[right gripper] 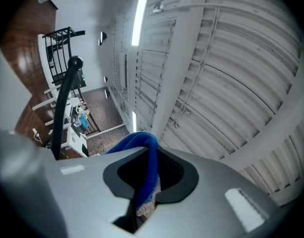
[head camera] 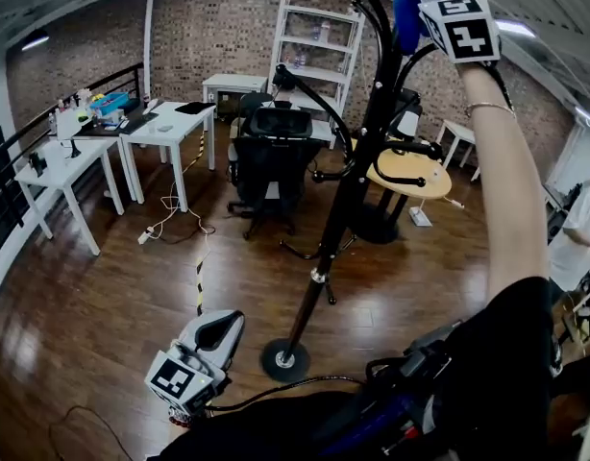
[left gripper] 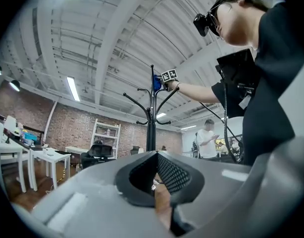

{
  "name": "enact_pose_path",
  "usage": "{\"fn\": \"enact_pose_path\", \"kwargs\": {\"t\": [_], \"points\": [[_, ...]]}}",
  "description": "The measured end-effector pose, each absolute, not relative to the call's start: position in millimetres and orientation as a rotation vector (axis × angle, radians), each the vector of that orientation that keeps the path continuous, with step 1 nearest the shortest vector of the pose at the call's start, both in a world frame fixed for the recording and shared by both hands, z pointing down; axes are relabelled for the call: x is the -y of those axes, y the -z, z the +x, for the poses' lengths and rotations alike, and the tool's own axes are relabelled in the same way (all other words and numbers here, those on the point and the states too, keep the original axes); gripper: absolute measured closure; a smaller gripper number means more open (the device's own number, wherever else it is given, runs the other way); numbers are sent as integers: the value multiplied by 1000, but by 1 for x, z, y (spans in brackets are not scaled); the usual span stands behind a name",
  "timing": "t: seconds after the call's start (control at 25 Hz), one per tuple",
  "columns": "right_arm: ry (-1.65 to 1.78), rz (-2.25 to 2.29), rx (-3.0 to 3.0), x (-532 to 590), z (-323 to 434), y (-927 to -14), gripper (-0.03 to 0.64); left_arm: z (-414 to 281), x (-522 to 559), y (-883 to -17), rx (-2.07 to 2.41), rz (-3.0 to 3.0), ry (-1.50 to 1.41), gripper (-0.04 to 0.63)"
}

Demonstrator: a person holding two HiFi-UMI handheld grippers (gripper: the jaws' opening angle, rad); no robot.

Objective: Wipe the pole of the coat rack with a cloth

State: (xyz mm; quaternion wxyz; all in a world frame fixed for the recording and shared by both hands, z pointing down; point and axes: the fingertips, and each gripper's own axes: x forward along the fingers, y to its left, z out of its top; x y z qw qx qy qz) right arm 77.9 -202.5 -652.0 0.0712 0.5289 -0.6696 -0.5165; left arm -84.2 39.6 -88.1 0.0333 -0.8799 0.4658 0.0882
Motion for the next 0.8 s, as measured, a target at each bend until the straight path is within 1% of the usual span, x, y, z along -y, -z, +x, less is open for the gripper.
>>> {"fn": "enact_pose_path", "kwargs": {"t": [0.16, 0.32, 0.48, 0.6, 0.8], "points": [[1600, 1461, 2024, 195, 75, 632, 583, -85, -36, 77, -1459, -2737, -255, 589], [1521, 1293, 1937, 196, 67, 582, 581, -68, -33, 71, -1382, -2795, -237, 589], [1500, 1241, 1920, 197, 64, 544, 581, -43, -30, 69, -1278, -2864, -238, 589], [1506, 1228, 1985, 196, 68, 514, 581, -33, -26, 53, -1237, -2913, -174, 589], [1545, 1220, 2133, 188, 74, 490, 581, -22, -27, 39, -1228, -2930, -111, 589]]}}
